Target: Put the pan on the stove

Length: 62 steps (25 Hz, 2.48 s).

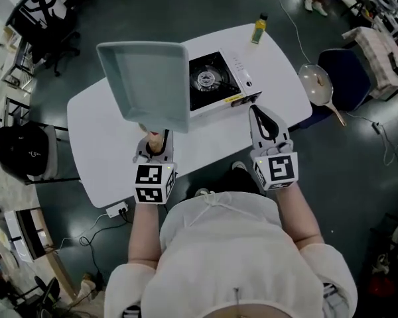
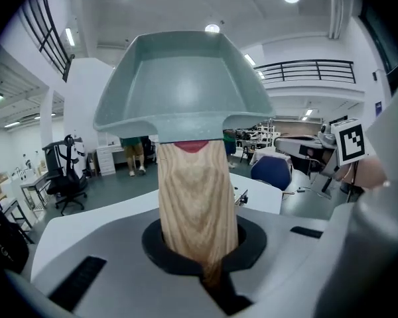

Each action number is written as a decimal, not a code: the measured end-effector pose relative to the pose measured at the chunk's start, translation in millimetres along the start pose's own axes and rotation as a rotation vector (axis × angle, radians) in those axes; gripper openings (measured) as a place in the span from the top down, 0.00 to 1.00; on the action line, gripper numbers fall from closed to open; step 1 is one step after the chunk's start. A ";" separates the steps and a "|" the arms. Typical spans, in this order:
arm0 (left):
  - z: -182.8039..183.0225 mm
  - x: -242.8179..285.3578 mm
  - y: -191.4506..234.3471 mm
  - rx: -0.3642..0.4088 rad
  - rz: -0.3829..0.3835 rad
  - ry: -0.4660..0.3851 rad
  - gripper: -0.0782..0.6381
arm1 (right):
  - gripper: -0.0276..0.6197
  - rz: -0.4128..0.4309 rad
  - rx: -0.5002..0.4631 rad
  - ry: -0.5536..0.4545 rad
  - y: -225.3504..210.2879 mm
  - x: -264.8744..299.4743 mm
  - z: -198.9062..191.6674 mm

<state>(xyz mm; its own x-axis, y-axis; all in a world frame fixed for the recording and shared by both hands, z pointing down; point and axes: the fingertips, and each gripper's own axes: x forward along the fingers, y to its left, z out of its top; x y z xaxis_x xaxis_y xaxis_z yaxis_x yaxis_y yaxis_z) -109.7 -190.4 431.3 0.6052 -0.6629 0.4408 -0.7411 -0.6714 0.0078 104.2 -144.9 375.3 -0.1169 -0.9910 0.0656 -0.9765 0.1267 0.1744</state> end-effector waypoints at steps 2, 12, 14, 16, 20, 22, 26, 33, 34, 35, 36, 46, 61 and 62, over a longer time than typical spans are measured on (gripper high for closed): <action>1.9 14.7 -5.9 -0.011 0.037 0.011 0.85 | 0.95 0.049 0.003 -0.002 -14.2 18.6 -6.1; -0.4 92.4 -50.8 -0.083 0.193 0.109 0.85 | 0.95 0.283 0.007 0.000 -79.7 87.3 -31.3; -5.7 105.2 -60.0 -0.112 0.213 0.148 0.85 | 0.95 0.324 0.015 0.011 -87.3 96.6 -38.0; -11.7 115.7 -68.8 -0.142 0.227 0.190 0.85 | 0.95 0.365 0.022 0.022 -92.7 103.8 -43.1; -19.3 146.5 -81.1 -0.184 0.228 0.252 0.85 | 0.95 0.393 0.053 0.045 -109.9 121.6 -52.2; -27.8 160.5 -86.2 -0.207 0.231 0.291 0.85 | 0.95 0.418 0.074 0.060 -115.0 128.3 -60.4; -50.7 178.8 -92.6 -0.267 0.236 0.381 0.85 | 0.95 0.445 0.079 0.087 -121.8 137.5 -76.9; -88.6 200.0 -96.5 -0.362 0.247 0.546 0.85 | 0.95 0.487 0.110 0.142 -125.0 148.3 -106.3; -93.1 202.4 -96.3 -0.375 0.252 0.573 0.85 | 0.95 0.490 0.111 0.149 -125.0 149.2 -109.9; -96.8 204.8 -96.6 -0.394 0.252 0.596 0.85 | 0.95 0.492 0.113 0.157 -124.8 149.8 -113.1; -99.9 207.2 -97.6 -0.418 0.247 0.616 0.85 | 0.95 0.494 0.115 0.163 -124.4 150.1 -116.1; -114.3 218.0 -104.5 -0.540 0.214 0.738 0.85 | 0.95 0.526 0.124 0.184 -119.5 147.7 -126.6; -112.9 225.7 -124.3 -0.692 0.124 0.836 0.85 | 0.95 0.504 0.134 0.193 -114.8 139.2 -129.7; -111.6 225.6 -125.6 -0.710 0.109 0.838 0.85 | 0.95 0.504 0.133 0.191 -114.6 138.2 -129.2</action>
<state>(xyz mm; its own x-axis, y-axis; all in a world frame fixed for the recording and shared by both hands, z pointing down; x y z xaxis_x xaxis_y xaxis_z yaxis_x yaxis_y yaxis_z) 87.4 -218.6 629.9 0.3367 -0.0918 0.9371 -0.9393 -0.1023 0.3275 223.3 -290.7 491.4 -0.5524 -0.7821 0.2884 -0.8243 0.5640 -0.0495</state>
